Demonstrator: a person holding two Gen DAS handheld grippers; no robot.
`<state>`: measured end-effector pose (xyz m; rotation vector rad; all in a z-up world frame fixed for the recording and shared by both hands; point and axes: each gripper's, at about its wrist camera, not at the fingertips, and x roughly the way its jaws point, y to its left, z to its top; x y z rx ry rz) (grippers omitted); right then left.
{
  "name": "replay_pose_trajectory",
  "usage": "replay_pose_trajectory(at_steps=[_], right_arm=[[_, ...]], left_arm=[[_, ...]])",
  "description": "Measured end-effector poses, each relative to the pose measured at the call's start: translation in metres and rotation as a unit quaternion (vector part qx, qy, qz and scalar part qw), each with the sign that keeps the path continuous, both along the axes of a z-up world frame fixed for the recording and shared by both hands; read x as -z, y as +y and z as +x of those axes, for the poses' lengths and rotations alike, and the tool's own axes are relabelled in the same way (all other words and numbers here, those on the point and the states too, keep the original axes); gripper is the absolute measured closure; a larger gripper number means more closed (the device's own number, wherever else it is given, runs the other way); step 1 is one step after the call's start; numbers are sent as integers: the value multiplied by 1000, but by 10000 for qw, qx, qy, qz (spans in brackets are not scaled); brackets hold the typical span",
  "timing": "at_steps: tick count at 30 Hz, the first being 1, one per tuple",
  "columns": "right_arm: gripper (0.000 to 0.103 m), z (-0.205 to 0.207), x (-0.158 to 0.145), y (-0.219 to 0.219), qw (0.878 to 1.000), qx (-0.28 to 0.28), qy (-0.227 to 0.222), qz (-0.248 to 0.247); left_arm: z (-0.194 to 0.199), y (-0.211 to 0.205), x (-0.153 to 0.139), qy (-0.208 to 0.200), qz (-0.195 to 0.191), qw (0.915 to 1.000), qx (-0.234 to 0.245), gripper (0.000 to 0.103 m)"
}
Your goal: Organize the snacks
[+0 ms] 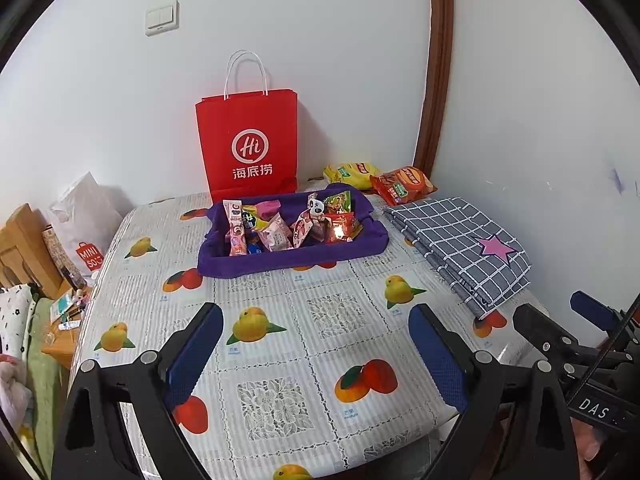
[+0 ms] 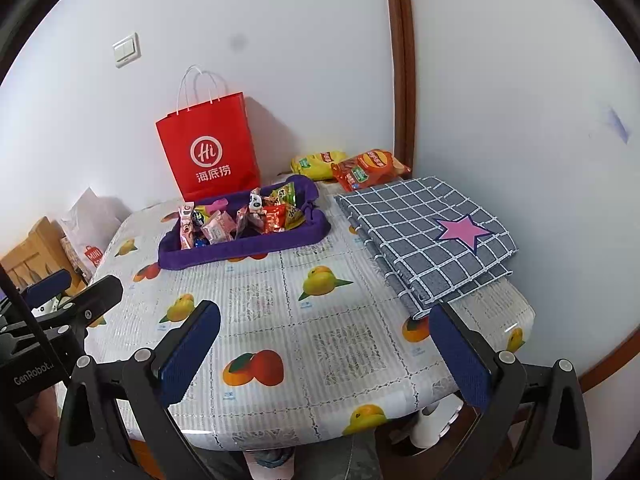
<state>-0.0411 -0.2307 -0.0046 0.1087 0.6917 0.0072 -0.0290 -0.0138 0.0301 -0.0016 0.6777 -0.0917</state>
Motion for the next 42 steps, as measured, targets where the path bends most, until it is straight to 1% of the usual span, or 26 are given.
replay_pose_trajectory(at_steps=[42], right_arm=[[0, 1, 2, 8, 10000, -32, 16, 39]], left_arm=[[2, 2, 4, 55, -8, 10000, -33, 9]])
